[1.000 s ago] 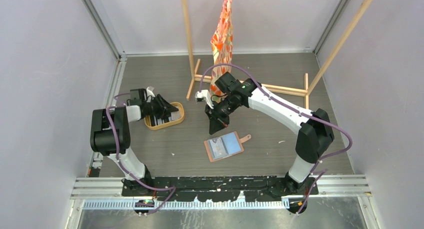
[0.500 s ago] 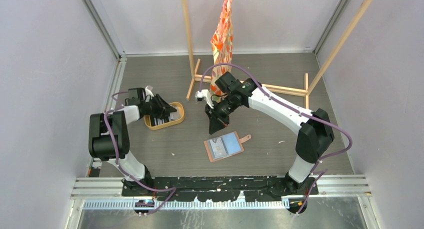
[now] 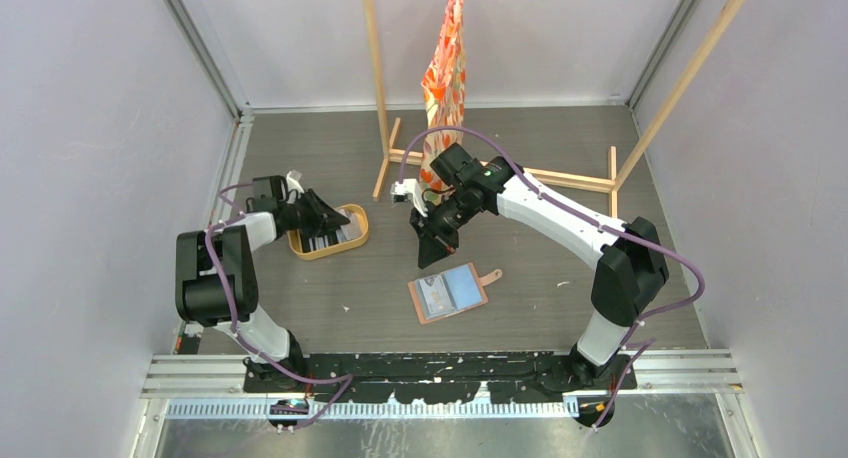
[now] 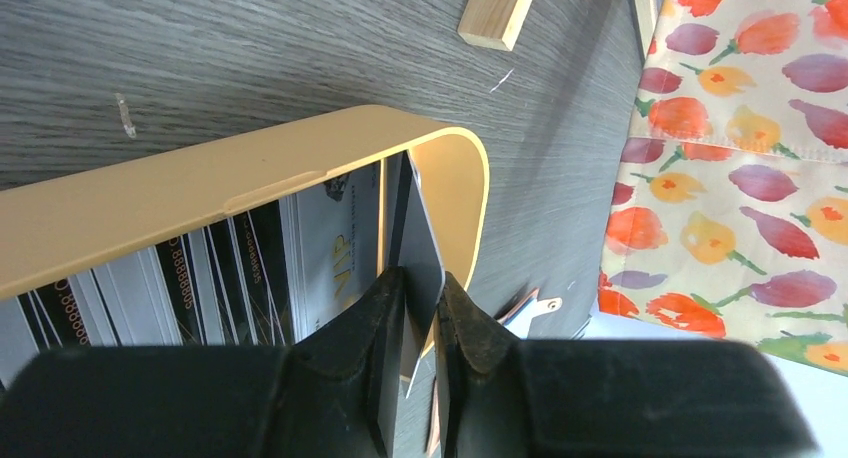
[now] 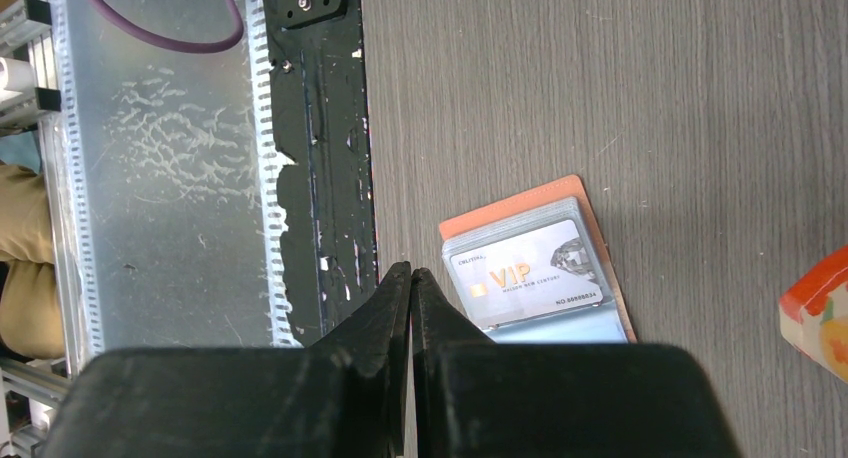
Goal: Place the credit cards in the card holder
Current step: Pick up the credit card from the storage box.
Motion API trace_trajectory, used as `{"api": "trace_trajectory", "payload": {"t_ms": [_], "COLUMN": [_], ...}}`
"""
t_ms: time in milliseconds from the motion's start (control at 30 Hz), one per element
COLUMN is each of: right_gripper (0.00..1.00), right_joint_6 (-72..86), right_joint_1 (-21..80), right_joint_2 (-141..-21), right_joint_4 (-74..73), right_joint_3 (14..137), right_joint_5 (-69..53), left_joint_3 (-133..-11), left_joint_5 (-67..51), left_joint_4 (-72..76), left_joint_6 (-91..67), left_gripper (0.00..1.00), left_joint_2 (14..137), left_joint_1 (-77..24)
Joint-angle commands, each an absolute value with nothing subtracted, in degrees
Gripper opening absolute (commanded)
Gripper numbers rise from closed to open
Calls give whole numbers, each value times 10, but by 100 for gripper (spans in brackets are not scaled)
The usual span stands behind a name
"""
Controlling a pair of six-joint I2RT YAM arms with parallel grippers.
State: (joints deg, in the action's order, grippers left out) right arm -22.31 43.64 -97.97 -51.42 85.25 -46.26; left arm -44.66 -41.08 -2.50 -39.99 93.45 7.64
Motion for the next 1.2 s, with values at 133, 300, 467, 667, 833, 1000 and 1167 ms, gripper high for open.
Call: {"api": "trace_trajectory", "payload": {"t_ms": [133,300,467,667,833,1000,1167], "right_gripper": [7,7,7,7,7,7,8], "right_joint_6": [-224,-225,-223,-223,-223,-240,-285], "right_joint_1": [434,434,433,433,433,433,433], "right_joint_2": [-948,-947,-946,-943,-939,-936,-926], "right_joint_4": [-502,-502,-501,-501,-501,-516,-555], "right_joint_3": [847,846,846,845,842,842,840], "right_joint_5": [-479,-480,-480,-480,-483,-494,-522], "left_joint_3": [-446,-441,-439,-439,-439,-442,-439], "left_joint_5": [-399,-393,-386,-376,-363,-335,-332], "left_joint_4": [-53,-65,-80,-91,-108,-141,-170], "left_joint_6": [-384,-382,-377,-374,-369,-360,-355], "left_gripper": [17,16,14,6,0,0,0], "left_joint_2": [909,899,884,874,854,812,730], "left_joint_1": [86,92,98,103,107,109,109]}}
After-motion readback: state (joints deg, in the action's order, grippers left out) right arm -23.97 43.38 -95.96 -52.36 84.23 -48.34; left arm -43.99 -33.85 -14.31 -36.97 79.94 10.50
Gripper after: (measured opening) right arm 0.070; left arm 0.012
